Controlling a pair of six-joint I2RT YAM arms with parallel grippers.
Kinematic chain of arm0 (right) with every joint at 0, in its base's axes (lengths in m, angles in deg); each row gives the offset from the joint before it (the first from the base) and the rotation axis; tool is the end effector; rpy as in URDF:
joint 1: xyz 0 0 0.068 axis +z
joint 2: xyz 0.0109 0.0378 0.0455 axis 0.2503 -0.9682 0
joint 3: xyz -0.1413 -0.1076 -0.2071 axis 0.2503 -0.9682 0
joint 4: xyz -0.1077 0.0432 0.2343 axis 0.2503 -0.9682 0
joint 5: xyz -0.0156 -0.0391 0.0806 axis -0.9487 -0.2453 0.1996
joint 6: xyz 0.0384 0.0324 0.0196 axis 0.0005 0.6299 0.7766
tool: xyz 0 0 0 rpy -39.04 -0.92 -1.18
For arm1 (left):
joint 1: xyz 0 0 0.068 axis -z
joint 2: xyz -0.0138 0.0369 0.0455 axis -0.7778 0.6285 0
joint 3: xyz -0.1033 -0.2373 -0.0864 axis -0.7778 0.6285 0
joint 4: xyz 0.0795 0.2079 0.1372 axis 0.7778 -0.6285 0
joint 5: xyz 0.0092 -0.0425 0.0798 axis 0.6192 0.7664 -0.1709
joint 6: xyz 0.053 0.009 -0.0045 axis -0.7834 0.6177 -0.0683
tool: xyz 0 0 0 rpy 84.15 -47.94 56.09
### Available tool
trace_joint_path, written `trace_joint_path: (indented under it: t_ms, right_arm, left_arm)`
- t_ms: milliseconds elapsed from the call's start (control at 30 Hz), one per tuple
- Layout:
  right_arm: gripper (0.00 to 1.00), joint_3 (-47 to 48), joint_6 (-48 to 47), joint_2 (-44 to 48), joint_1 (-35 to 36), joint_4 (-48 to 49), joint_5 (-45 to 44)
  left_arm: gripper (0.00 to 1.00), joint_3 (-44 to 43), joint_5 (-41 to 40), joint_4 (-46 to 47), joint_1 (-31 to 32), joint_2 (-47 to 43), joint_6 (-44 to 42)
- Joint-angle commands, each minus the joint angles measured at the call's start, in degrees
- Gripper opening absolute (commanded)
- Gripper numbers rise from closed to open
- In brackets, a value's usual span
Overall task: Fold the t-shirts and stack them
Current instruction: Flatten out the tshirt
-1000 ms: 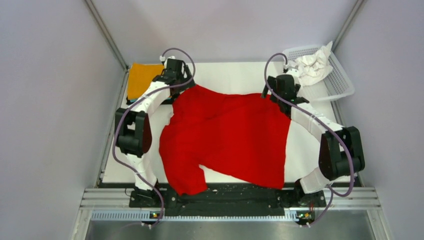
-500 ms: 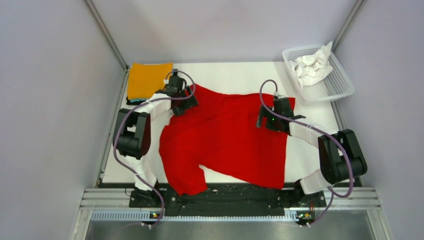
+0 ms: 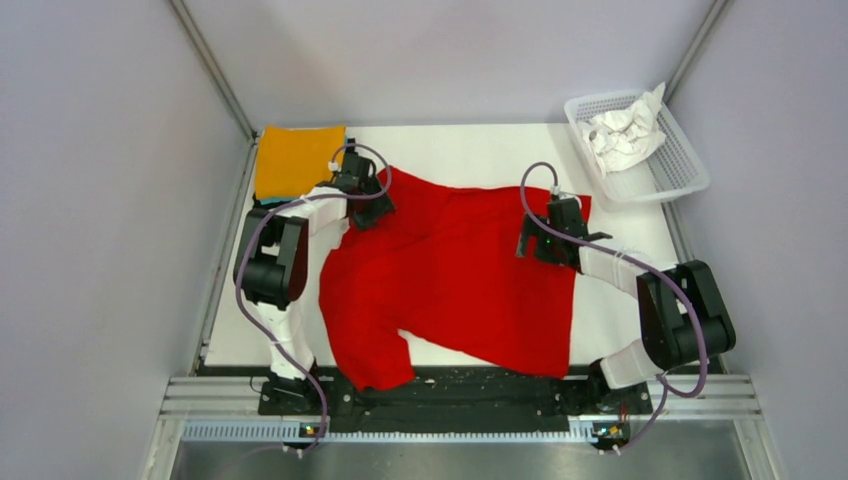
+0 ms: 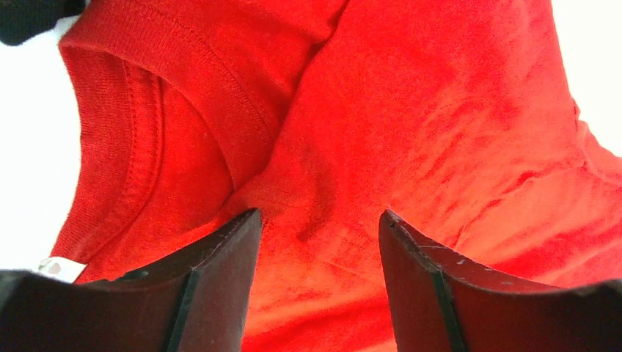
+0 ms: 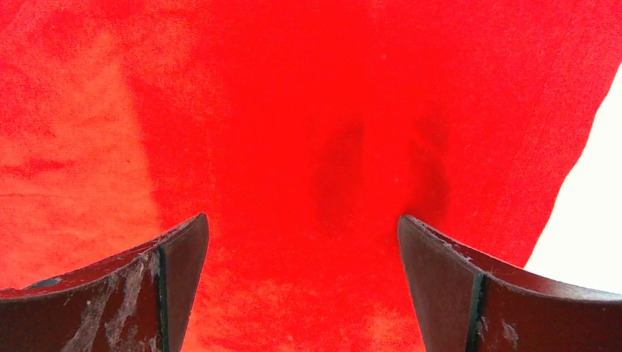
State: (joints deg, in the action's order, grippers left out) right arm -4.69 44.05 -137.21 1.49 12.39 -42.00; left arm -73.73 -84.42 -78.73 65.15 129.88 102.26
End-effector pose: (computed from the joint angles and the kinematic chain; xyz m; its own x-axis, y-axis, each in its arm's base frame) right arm 0.2762 0.0762 0.1648 -0.7752 0.2018 -0.5986 0.0974 0.9745 0.2023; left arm 0.3963 -0.1004 0.1715 -0.7475 -0.5322 -0.3974 -0.3677 0.8298 -0.4197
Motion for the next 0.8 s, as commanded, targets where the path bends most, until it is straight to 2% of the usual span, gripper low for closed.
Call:
trace_joint_path:
  t_ms: [0,133,567,767]
  right_arm:
    - [0.98,-0.73,-0.65,1.0,0.35,-0.85,-2.73]
    - [0.98,-0.66,-0.77,0.5,0.33,-0.95,-2.93]
    - [0.98,-0.38,-1.2,-0.2,0.28,-1.33,-3.77]
    - [0.98,-0.13,-1.51,-0.81,0.28,-1.57,-4.69]
  left_arm:
    - [0.62,-2.11,-1.0,1.43,0.24,2.75,0.84]
    - [0.54,-3.12,-0.83,1.06,0.41,2.52,0.97]
    - [0.5,-8.48,-2.54,-2.15,0.47,1.75,-0.67]
    - [0.5,-11.02,-2.79,-3.67,0.5,5.06,-1.98]
